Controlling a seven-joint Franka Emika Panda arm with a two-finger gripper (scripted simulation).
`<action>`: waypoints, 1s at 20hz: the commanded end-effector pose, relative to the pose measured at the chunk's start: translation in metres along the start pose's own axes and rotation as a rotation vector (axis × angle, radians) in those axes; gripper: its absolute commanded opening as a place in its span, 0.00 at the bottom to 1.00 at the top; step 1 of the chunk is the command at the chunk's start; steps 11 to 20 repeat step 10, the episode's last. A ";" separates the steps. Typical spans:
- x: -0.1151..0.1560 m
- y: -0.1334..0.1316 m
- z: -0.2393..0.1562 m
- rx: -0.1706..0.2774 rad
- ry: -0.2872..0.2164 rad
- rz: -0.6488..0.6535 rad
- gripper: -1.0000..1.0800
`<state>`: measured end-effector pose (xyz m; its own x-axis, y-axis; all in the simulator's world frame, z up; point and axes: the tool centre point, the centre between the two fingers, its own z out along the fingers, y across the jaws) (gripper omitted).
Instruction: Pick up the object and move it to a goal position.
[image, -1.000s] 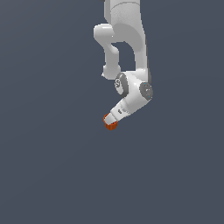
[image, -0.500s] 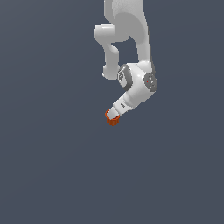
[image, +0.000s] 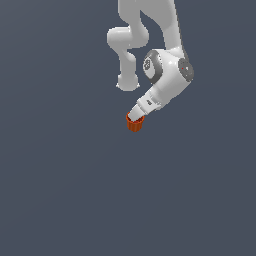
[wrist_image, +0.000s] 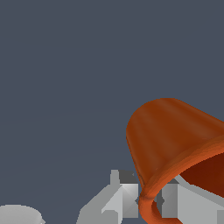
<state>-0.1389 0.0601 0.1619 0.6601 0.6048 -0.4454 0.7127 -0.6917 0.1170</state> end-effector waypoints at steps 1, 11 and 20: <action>-0.007 -0.006 -0.014 0.000 0.000 0.001 0.00; -0.016 -0.016 -0.036 0.000 0.000 0.001 0.00; -0.016 -0.016 -0.036 0.000 0.000 0.001 0.00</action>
